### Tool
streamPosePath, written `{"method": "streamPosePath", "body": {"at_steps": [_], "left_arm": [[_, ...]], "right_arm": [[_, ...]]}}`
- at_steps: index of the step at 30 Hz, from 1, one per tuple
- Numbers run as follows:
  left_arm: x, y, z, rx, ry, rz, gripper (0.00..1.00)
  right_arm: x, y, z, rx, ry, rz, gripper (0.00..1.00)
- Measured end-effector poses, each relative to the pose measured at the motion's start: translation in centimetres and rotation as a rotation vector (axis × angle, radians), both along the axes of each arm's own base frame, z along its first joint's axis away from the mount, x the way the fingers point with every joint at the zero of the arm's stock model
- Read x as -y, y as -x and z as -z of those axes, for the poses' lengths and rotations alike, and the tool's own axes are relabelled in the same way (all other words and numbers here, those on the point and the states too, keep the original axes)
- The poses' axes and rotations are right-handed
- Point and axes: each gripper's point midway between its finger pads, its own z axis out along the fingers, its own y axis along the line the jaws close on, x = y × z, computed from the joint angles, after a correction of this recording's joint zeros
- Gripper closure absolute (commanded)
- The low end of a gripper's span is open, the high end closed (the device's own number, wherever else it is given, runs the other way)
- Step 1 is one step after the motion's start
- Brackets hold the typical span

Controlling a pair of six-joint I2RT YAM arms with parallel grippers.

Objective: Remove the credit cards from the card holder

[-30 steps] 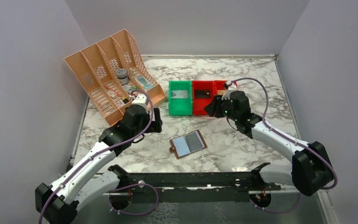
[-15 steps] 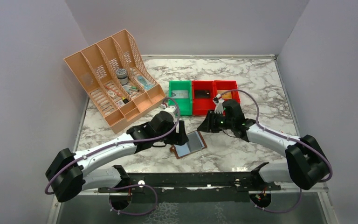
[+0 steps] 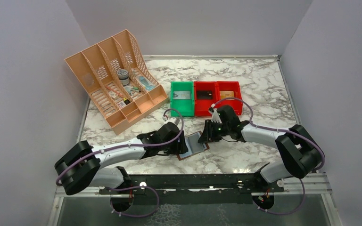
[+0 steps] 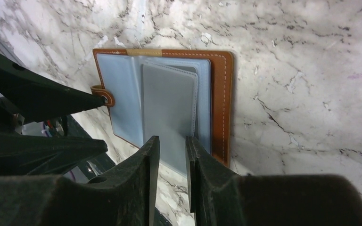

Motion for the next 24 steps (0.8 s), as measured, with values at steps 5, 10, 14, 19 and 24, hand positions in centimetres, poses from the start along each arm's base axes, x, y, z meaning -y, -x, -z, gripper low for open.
{"method": "streamPosePath", "body": {"at_steps": [5,10,14,19,24], "left_arm": [[-0.2,-0.2,0.7,-0.011,-0.023,-0.023,0.45],[-0.9,-0.3,1.0,-0.008,-0.051,-0.046,0.35],[-1.5,-0.5,0.4,0.016,-0.059,-0.065,0.27],[-2.3,-0.8,-0.4,0.046,-0.067,-0.087,0.26],[-2.8,-0.9,-0.2,0.052,-0.09,-0.101,0.32]], "right_arm": [[0.3,0.5,0.4,-0.019,0.02,-0.005,0.73],[0.6,0.8,1.0,-0.035,0.039,-0.01,0.74],[0.6,0.8,1.2,-0.043,0.043,-0.01,0.74],[0.6,0.8,1.3,-0.044,0.043,-0.01,0.77],[0.5,0.8,1.3,-0.046,0.04,-0.011,0.77]]}}
